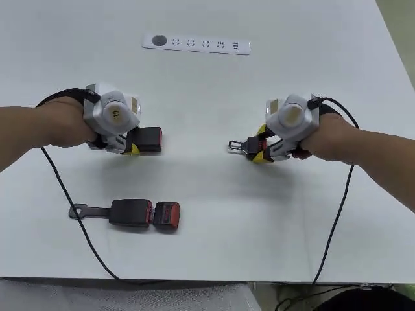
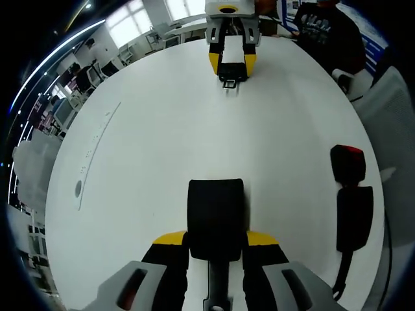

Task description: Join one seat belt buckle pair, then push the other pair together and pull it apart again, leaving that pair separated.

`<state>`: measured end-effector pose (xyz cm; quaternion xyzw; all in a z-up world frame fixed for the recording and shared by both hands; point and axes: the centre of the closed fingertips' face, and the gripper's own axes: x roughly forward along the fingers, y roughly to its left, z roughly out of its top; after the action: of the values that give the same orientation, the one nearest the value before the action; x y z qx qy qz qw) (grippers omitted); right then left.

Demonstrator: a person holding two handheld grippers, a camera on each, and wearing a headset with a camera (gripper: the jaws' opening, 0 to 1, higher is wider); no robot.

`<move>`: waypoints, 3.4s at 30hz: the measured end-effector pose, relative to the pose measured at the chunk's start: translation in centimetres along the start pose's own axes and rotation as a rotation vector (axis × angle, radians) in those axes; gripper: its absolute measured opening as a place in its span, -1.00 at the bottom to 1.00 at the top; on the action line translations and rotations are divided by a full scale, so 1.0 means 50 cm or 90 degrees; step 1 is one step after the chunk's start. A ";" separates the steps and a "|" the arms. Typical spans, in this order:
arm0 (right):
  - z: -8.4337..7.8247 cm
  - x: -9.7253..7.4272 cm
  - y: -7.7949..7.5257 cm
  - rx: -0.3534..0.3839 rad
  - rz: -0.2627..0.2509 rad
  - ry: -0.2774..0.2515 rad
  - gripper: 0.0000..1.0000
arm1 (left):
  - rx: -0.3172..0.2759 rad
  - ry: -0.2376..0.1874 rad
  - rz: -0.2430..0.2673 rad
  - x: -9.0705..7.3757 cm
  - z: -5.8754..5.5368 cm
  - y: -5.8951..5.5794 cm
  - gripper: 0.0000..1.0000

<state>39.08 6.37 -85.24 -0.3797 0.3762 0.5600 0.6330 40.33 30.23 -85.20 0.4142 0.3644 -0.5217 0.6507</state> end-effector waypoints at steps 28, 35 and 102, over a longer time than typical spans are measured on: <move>0.146 0.081 -0.013 -0.018 -0.012 -0.019 -0.33 | 0.056 0.021 -0.015 0.004 0.004 -0.002 -0.36; 0.191 0.106 -0.005 -0.019 -0.009 -0.022 -0.34 | 0.051 0.022 -0.012 0.004 0.002 -0.002 -0.36; 0.332 0.156 0.018 -0.038 -0.025 -0.092 -0.36 | 0.033 0.002 -0.011 0.004 -0.003 -0.003 -0.38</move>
<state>39.74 24.70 -85.22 -0.3644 0.3050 0.5842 0.6579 40.20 30.27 -85.48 0.4288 0.3555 -0.5358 0.6346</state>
